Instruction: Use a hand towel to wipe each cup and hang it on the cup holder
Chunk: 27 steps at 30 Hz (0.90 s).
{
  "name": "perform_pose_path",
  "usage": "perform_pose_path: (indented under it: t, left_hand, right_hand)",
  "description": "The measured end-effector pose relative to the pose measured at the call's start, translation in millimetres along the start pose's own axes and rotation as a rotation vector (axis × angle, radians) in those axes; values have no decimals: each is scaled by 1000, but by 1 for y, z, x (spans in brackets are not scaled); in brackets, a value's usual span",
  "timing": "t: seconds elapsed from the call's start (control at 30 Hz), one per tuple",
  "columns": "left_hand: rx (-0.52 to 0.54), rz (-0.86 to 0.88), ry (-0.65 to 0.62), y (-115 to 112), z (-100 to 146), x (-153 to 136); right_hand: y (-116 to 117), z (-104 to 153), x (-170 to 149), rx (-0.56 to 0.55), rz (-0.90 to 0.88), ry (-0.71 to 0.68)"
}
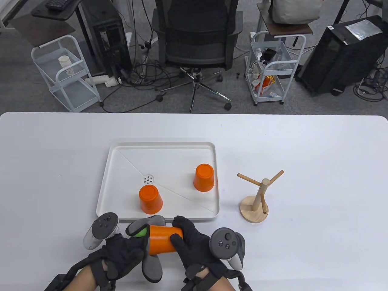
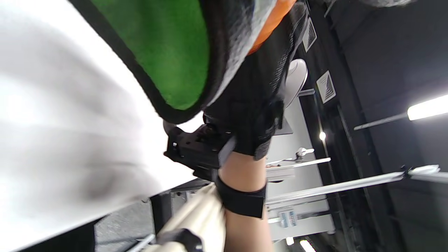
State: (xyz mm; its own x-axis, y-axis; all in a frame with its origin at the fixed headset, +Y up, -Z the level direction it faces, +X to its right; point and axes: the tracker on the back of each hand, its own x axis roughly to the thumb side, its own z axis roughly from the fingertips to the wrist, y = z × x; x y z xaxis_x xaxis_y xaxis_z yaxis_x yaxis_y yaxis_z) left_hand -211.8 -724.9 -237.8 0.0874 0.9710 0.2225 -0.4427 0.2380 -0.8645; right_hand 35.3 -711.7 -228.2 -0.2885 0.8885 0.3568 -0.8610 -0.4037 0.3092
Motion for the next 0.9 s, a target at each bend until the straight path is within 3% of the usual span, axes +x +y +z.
perform_pose_path:
  t: [0.27, 0.43, 0.57, 0.9]
  left_hand:
    - [0, -227, 6, -5, 1, 7]
    - [-19, -538, 46, -12, 0, 17]
    - [-30, -642, 66, -16, -1, 19]
    - [-21, -284, -21, -13, 0, 1]
  right_hand:
    - [6, 1, 3, 29, -7, 7]
    - [11, 1, 5, 48, 8, 4]
    - [12, 1, 5, 55, 21, 1]
    - [17, 2, 10, 63, 83, -74]
